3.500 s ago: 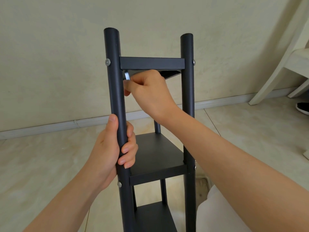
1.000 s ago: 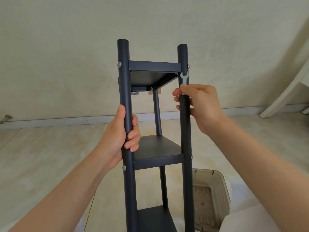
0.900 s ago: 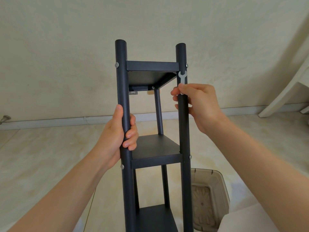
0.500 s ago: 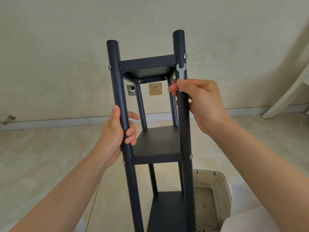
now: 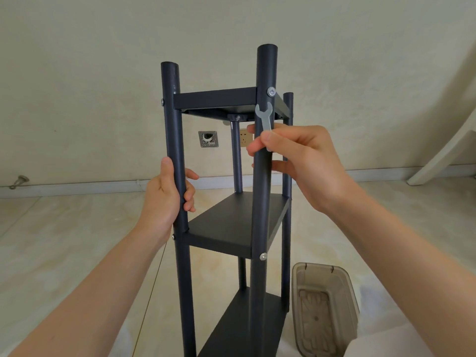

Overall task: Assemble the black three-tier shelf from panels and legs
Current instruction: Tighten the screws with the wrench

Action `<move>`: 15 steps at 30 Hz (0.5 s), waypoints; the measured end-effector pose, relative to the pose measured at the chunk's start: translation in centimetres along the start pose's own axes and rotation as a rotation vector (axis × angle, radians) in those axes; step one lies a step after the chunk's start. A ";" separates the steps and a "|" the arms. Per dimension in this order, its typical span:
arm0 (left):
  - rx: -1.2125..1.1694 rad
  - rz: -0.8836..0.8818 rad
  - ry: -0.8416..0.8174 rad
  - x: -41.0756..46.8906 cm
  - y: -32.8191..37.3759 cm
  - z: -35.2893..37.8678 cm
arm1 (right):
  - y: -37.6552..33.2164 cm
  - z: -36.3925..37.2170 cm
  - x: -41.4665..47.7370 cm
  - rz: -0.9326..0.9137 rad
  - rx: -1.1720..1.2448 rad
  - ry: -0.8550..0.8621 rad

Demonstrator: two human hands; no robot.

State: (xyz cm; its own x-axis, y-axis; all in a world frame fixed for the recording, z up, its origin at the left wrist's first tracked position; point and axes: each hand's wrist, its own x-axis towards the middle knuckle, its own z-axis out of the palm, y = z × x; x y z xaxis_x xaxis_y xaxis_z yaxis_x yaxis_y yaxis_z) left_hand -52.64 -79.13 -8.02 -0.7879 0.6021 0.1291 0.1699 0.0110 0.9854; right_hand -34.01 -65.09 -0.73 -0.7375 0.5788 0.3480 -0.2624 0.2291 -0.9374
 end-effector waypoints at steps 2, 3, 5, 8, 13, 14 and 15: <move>0.047 -0.004 0.056 0.1 0.3 -0.1 | -0.1 0.1 0.0 0.010 0.011 -0.042; 0.062 -0.005 0.098 0.0 0.5 -0.1 | -0.1 0.1 0.0 0.016 0.013 -0.061; 0.121 0.007 0.183 -0.1 0.9 -0.1 | -0.1 0.3 0.0 0.024 0.027 -0.096; 0.394 0.088 0.235 -0.8 1.3 0.0 | -0.2 0.8 0.1 0.019 0.032 -0.133; 0.600 0.384 0.053 -2.9 2.4 0.6 | 0.0 1.0 0.6 -0.001 -0.034 -0.127; 0.508 0.350 -0.046 -3.3 2.7 0.9 | 0.0 1.0 0.6 0.000 -0.048 -0.126; 0.384 0.266 -0.154 -3.8 3.0 1.3 | 0.0 1.0 0.7 0.003 -0.053 -0.126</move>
State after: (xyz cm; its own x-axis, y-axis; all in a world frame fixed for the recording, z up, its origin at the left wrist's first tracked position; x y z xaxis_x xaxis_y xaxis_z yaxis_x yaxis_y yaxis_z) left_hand -48.37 -80.39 -5.68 -0.5960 0.7345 0.3244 0.5819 0.1167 0.8048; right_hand -35.20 -65.50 -0.50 -0.8114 0.4774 0.3372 -0.2291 0.2709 -0.9349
